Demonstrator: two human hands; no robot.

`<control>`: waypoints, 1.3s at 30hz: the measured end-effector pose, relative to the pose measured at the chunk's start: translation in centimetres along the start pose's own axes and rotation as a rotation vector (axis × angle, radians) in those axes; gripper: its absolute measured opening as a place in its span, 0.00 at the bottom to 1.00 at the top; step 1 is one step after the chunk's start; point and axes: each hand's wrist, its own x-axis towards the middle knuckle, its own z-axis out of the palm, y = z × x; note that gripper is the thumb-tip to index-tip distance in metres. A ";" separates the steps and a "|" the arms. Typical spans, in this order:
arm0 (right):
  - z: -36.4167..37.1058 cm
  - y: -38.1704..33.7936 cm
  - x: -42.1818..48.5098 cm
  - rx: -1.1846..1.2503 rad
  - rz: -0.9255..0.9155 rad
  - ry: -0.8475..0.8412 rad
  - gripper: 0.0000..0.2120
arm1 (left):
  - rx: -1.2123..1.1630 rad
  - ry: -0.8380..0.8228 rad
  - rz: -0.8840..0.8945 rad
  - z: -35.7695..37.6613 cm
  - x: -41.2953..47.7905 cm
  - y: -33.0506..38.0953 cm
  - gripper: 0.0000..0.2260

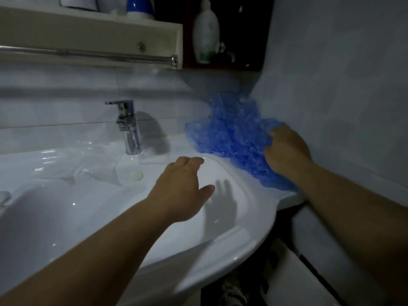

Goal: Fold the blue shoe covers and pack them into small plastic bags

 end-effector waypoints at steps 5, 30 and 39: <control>1.6 0.5 4.8 -0.172 -0.193 -0.196 0.17 | -0.024 0.020 0.006 -0.4 1.0 0.4 0.28; -2.2 -11.8 -17.1 1.755 0.265 -0.856 0.34 | -0.914 0.207 -0.110 -5.3 -11.9 -5.2 0.34; -2.7 -12.1 -18.7 1.472 0.373 -0.787 0.31 | -0.987 0.546 -0.323 -4.3 -13.0 -6.7 0.11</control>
